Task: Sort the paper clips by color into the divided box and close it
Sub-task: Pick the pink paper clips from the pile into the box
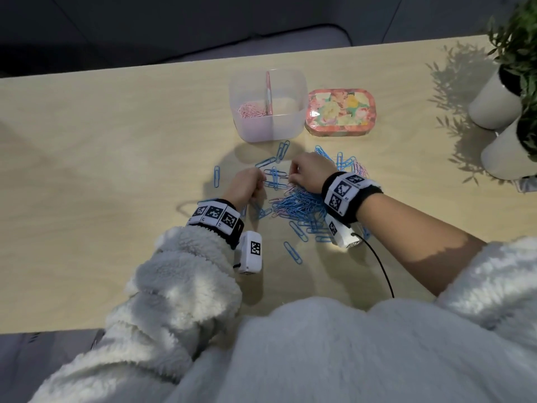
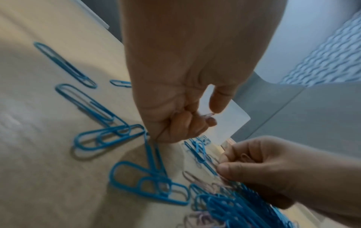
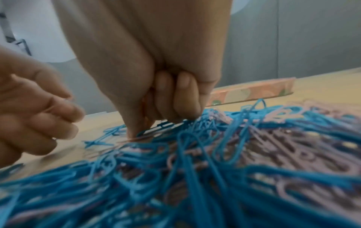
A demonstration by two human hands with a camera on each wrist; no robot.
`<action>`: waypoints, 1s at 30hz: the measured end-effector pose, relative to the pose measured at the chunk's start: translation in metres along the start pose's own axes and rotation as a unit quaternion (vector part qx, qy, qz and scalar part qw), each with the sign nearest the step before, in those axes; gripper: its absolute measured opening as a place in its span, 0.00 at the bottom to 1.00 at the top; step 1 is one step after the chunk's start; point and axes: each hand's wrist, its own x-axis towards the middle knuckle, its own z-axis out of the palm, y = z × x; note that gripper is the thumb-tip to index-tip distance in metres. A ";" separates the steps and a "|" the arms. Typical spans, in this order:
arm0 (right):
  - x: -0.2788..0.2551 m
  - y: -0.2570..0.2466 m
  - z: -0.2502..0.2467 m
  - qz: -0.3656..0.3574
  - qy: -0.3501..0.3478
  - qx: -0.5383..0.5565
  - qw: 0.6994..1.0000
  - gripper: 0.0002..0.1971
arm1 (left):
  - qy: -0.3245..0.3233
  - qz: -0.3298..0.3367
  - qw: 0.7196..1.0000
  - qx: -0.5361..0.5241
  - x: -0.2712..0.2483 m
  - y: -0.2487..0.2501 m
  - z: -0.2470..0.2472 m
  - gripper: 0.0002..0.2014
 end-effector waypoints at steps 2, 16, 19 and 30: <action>0.003 0.003 -0.002 -0.006 -0.007 0.039 0.999 0.05 | -0.016 0.043 0.998 0.053 -0.001 0.002 0.006 0.17; -0.022 0.023 -0.026 0.100 -0.020 0.622 0.777 0.13 | -0.006 0.206 0.879 0.430 -0.005 0.001 0.028 0.07; -0.015 0.014 -0.022 0.104 -0.002 0.527 0.844 0.18 | -0.030 0.182 0.891 0.414 -0.007 -0.002 0.020 0.04; -0.010 -0.003 -0.011 -0.029 -0.035 -0.068 0.997 0.10 | 0.115 0.193 0.929 0.293 0.001 0.087 -0.038 0.03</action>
